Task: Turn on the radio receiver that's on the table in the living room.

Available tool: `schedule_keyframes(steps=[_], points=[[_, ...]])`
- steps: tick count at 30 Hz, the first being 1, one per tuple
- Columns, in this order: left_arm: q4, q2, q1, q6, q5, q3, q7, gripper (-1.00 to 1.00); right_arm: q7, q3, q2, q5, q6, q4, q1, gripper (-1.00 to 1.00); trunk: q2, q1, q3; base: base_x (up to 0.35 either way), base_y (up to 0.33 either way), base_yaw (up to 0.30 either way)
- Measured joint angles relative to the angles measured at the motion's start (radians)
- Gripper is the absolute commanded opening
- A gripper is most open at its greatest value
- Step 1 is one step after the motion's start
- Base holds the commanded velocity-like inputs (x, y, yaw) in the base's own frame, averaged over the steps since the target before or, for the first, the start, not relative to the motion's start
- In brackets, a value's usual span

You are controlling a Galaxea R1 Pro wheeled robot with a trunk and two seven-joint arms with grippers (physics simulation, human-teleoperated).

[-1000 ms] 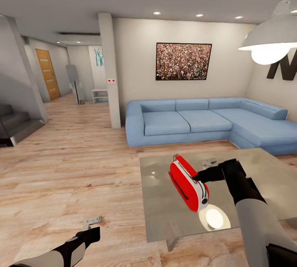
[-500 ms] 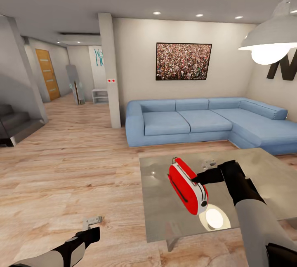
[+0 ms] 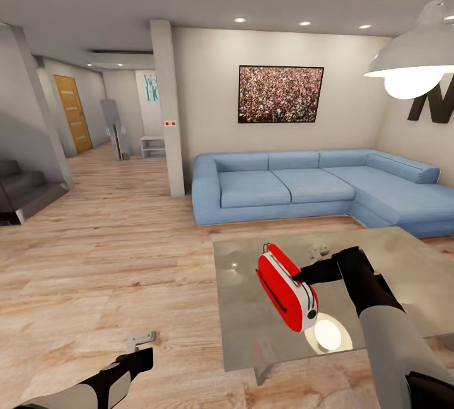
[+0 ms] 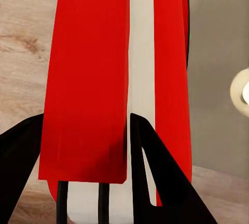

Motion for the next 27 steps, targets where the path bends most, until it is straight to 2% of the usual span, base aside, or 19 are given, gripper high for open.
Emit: schedule_keyframes(steps=[8, 14, 18, 27], points=[[0.0, 0.001, 0.0, 0.001, 0.0, 0.0, 0.001, -1.0, 0.001, 0.0, 0.0, -0.001, 0.001, 0.006, 0.0, -1.0, 0.0, 0.0, 0.0, 0.0, 0.0, 0.0], [0.0, 0.003, 0.0, 0.001, 0.0, 0.0, -0.002, -1.0, 0.0, 0.0, 0.0, 0.0, -0.003, 0.087, 0.001, -1.0, 0.0, 0.0, 0.0, 0.0, 0.0, 0.0], [-0.001, 0.002, 0.0, 0.004, 0.002, 0.001, -0.005, -1.0, 0.0, -0.005, 0.0, -0.006, -0.009, 0.105, 0.0, -1.0, 0.0, 0.0, 0.0, 0.0, 0.0, 0.0], [0.001, 0.019, 0.0, 0.006, -0.003, -0.001, -0.003, -1.0, 0.003, -0.007, 0.0, -0.002, -0.014, 0.111, 0.0, -1.0, 0.0, 0.0, 0.0, 0.061, 0.012, 0.0]])
